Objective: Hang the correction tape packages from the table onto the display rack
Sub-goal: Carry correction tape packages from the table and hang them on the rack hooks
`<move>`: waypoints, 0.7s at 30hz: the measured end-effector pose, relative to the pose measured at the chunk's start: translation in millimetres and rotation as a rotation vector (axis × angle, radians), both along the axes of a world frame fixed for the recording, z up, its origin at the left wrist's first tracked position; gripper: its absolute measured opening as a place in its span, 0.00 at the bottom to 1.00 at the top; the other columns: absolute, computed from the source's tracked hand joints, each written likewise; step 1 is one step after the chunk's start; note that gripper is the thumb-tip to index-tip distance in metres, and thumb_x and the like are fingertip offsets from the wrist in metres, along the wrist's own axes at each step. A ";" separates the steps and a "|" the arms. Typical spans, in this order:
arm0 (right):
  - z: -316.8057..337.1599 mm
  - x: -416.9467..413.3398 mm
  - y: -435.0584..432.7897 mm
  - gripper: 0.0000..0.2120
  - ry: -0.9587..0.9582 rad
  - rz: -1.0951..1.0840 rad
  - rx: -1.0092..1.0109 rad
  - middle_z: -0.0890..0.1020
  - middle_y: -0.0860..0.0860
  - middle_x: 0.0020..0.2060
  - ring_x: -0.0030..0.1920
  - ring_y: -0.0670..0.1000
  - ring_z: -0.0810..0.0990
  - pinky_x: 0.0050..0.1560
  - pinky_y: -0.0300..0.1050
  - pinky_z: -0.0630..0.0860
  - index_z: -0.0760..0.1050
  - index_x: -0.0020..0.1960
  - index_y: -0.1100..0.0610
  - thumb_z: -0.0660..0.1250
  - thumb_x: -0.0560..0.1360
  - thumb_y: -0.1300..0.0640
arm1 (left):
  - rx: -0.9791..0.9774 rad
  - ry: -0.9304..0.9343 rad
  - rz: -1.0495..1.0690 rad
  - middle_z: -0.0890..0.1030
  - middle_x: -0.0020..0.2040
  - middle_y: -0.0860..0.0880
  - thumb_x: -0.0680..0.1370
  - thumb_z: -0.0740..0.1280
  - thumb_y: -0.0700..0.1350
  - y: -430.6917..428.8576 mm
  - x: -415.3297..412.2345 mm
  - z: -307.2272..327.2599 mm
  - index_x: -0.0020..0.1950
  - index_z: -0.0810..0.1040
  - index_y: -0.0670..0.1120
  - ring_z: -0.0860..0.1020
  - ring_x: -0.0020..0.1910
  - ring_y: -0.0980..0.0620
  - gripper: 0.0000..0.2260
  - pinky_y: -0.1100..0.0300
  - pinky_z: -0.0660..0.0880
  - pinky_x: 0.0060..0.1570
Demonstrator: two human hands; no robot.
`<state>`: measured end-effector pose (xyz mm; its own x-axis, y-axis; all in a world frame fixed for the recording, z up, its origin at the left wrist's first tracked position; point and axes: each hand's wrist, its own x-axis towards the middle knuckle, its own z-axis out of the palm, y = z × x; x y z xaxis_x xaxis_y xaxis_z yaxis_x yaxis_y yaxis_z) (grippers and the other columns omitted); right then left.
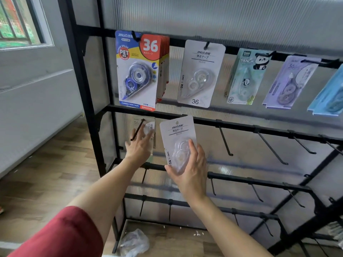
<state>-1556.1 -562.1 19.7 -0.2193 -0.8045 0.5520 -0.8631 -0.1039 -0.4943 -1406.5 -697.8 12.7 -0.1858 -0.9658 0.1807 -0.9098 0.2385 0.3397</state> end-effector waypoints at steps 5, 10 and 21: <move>-0.2 -3.4 -0.6 0.46 0.029 0.019 0.028 0.59 0.60 0.73 0.73 0.58 0.59 0.69 0.51 0.60 0.45 0.74 0.48 0.70 0.68 0.37 | 0.091 -0.067 -0.043 0.39 0.77 0.53 0.76 0.65 0.42 -9.1 7.8 2.5 0.77 0.50 0.59 0.59 0.73 0.40 0.35 0.34 0.58 0.68; 1.5 -2.3 1.0 0.46 0.042 0.005 0.069 0.58 0.59 0.73 0.73 0.57 0.58 0.70 0.51 0.60 0.42 0.74 0.47 0.68 0.69 0.36 | 0.046 -0.069 -0.022 0.50 0.78 0.48 0.76 0.65 0.51 0.7 17.2 1.3 0.77 0.51 0.58 0.48 0.76 0.41 0.33 0.39 0.52 0.72; 23.3 9.6 16.2 0.47 -0.035 -0.053 0.043 0.61 0.59 0.71 0.69 0.58 0.64 0.64 0.53 0.70 0.51 0.77 0.53 0.72 0.68 0.41 | -0.165 0.062 -0.015 0.46 0.79 0.47 0.73 0.70 0.57 75.9 83.1 13.0 0.76 0.36 0.53 0.46 0.77 0.46 0.47 0.46 0.49 0.74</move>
